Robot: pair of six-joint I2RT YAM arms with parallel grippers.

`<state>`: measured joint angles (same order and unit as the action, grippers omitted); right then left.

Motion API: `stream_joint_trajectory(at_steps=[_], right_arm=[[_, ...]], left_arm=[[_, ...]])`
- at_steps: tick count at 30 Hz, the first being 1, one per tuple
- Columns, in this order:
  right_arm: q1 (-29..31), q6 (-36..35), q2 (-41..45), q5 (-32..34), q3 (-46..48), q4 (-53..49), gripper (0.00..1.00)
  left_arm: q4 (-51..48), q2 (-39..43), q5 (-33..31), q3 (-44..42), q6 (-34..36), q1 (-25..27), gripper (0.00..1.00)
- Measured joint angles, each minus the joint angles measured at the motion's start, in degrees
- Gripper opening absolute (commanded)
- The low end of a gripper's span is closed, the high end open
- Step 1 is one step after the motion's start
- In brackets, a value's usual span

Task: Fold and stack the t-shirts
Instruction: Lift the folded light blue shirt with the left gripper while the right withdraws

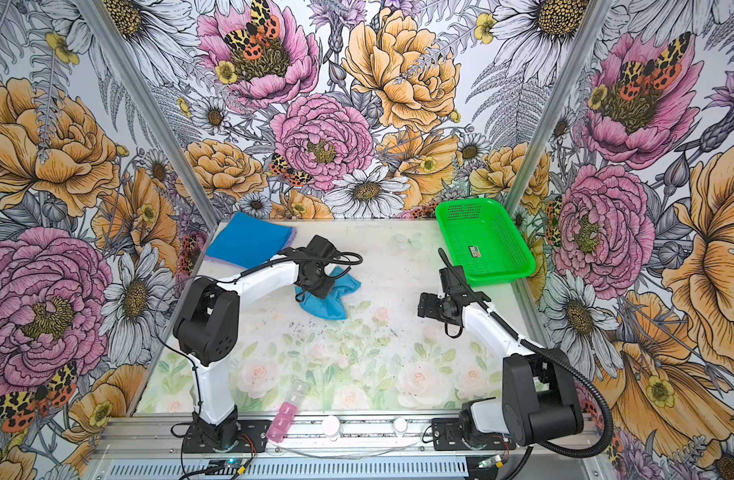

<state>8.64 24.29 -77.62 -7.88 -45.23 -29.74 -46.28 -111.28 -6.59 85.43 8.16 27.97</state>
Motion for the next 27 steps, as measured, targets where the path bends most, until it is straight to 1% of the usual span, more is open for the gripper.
stream_joint_trajectory(at_steps=[6, 13, 16, 19, 22, 27], right_arm=[[-0.1, -0.4, 0.0, -0.4, 0.0, -0.1, 0.86], [-0.4, -1.2, 0.0, -0.4, 0.5, -0.1, 0.86], [-0.6, -1.3, -0.1, -0.4, 0.9, -0.2, 0.86], [-0.8, -1.5, -0.3, -0.4, 0.9, -0.2, 0.86], [-0.9, -1.5, -0.9, -0.4, 0.9, -0.2, 0.86], [-0.9, -1.5, -1.0, -0.4, 0.9, -0.3, 0.86]], left_arm=[[-0.5, 0.5, 0.3, 4.8, 5.0, -7.8, 0.00], [-1.0, -0.7, 3.4, 12.5, 15.0, -17.1, 0.00], [-0.9, -2.9, 4.5, 16.7, 19.5, -22.2, 0.00], [-0.9, -5.8, 4.6, 20.2, 23.8, -26.1, 0.00], [-0.9, -9.5, 5.6, 23.6, 27.3, -28.7, 0.00], [-1.3, -14.2, 10.4, 27.7, 32.6, -32.0, 0.00]])
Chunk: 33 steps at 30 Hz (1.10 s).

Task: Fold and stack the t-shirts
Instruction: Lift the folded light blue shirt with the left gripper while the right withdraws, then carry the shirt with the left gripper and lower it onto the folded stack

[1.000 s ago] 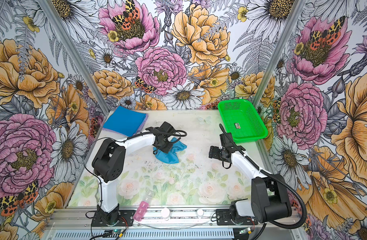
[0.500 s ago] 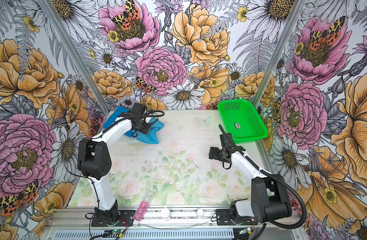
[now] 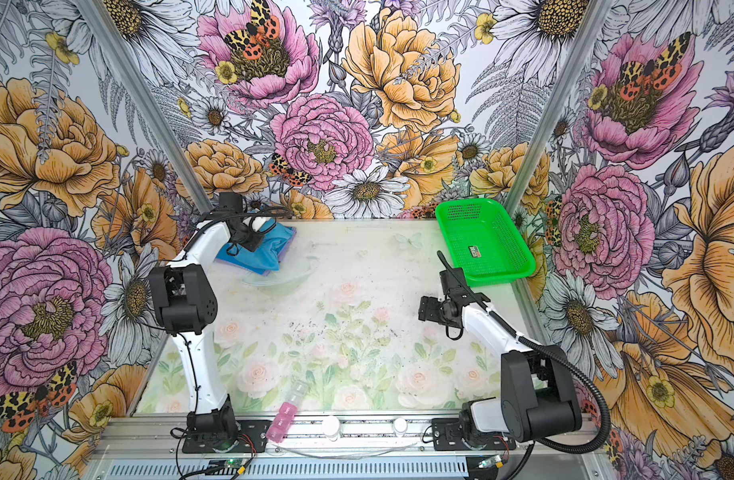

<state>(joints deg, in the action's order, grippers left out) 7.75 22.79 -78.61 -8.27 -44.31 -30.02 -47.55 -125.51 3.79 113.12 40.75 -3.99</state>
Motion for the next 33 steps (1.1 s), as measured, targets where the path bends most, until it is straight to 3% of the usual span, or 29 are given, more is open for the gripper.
stream_joint_trajectory(at_steps=[11, 12, 14, 16, 17, 18, 27, 33], right_arm=[[-0.5, 0.0, -4.6, -0.1, -0.5, -0.2, 0.86], [-0.5, 0.0, -5.2, -0.2, -0.8, -0.2, 0.86], [-0.5, 0.0, -6.1, -0.4, -1.5, -0.2, 0.86], [-0.5, -0.2, -6.6, -0.5, -2.1, -0.2, 0.86], [-0.5, -0.2, -6.7, -0.5, -2.2, -0.2, 0.86], [-0.5, -0.2, -6.8, -0.5, -2.4, -0.2, 0.86], [-0.5, -0.4, -8.4, -0.7, -2.8, -0.2, 0.86], [-0.4, -1.1, -8.4, -0.8, -3.6, -0.1, 0.86]], left_arm=[[-2.0, -6.0, 3.9, 8.7, 4.3, -2.7, 0.00], [-2.1, -6.5, 3.8, 9.5, 4.3, -2.7, 0.08], [-2.1, -7.5, 3.7, 10.7, 4.4, -2.8, 0.52], [-2.2, -8.4, 3.5, 11.7, 3.9, -2.9, 0.65], [-2.2, -9.1, 3.3, 12.6, 3.2, -3.0, 0.94], [-2.2, -9.7, 2.8, 13.5, 2.5, -3.1, 0.99], [0.3, -9.9, -4.7, 17.0, -4.6, -6.8, 0.99], [0.6, -3.3, 1.5, 12.5, -13.9, -11.1, 0.99]])
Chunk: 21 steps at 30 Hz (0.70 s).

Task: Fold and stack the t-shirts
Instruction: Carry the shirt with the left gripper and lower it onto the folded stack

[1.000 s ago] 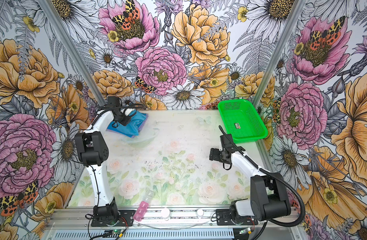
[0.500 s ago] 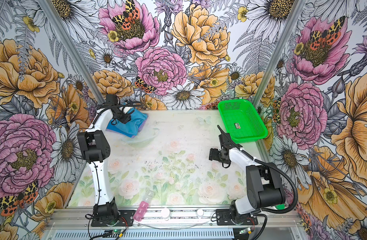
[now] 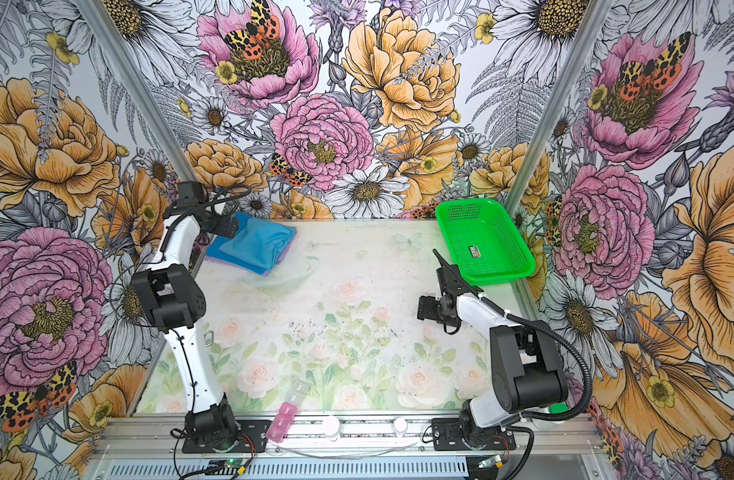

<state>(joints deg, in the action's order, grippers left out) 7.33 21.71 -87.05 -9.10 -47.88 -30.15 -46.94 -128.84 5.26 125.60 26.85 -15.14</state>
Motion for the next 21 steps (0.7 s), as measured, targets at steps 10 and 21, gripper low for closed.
stream_joint_trajectory(at_steps=[10, 21], right_arm=[[1.1, -0.4, 0.0, -0.9, -0.5, 0.4, 0.86], [1.1, -0.4, 0.0, -0.9, -0.3, 0.9, 0.86]], left_arm=[[1.7, -1.1, 23.9, -4.2, -28.1, -11.4, 0.81], [10.4, -3.7, 29.8, -17.1, -40.5, -8.3, 0.57]])
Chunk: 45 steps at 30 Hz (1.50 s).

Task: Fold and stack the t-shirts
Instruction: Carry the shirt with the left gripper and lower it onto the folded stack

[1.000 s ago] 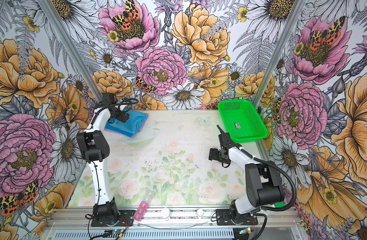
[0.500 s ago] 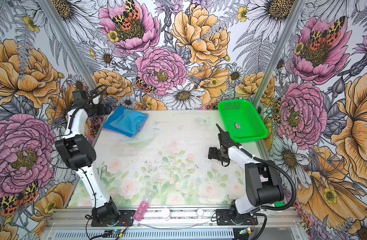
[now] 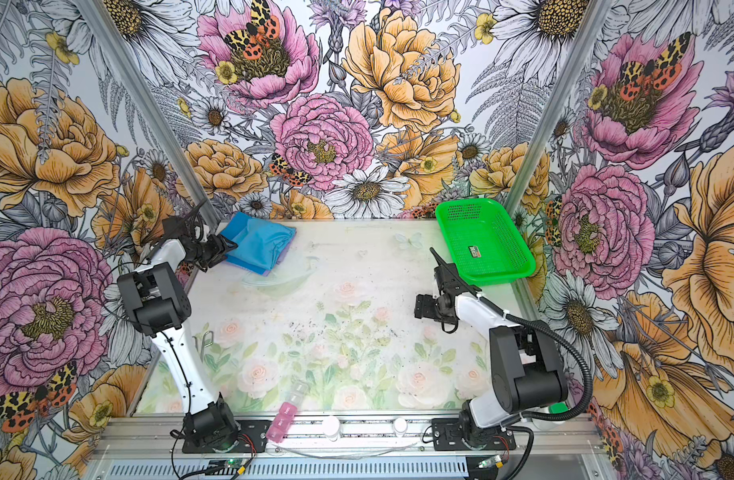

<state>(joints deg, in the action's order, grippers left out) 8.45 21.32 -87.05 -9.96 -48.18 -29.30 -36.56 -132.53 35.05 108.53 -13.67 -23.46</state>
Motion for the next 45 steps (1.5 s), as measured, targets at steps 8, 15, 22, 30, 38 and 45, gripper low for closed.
stream_joint_trajectory(at_steps=[8, 15, 22, 30, 38, 45], right_arm=[[0.0, 0.0, 0.0, 0.0, 0.0, 0.0, 0.86], [0.0, 0.0, 0.0, 0.0, 0.0, 0.0, 0.86], [0.2, 0.0, 0.0, 0.0, 0.0, 0.0, 0.86], [0.2, 0.0, 1.1, 0.0, 0.3, 0.0, 0.86], [0.3, 0.0, 1.1, 0.0, 0.4, 0.0, 0.86], [0.3, 0.0, 1.1, 0.0, 0.4, 0.0, 0.86]], left_arm=[[5.3, 0.3, 0.0, -2.7, -2.6, -0.1, 0.50], [7.1, 3.1, -2.7, -5.2, -2.9, -0.1, 0.57], [8.6, 6.1, -4.0, -6.0, -3.0, -0.1, 0.55], [9.1, 6.1, -4.2, -6.2, -3.1, -0.1, 0.60], [9.0, 6.1, -5.5, -7.0, -3.7, -0.4, 0.57], [9.4, 3.8, -5.5, -6.4, -4.4, -0.4, 0.48]])
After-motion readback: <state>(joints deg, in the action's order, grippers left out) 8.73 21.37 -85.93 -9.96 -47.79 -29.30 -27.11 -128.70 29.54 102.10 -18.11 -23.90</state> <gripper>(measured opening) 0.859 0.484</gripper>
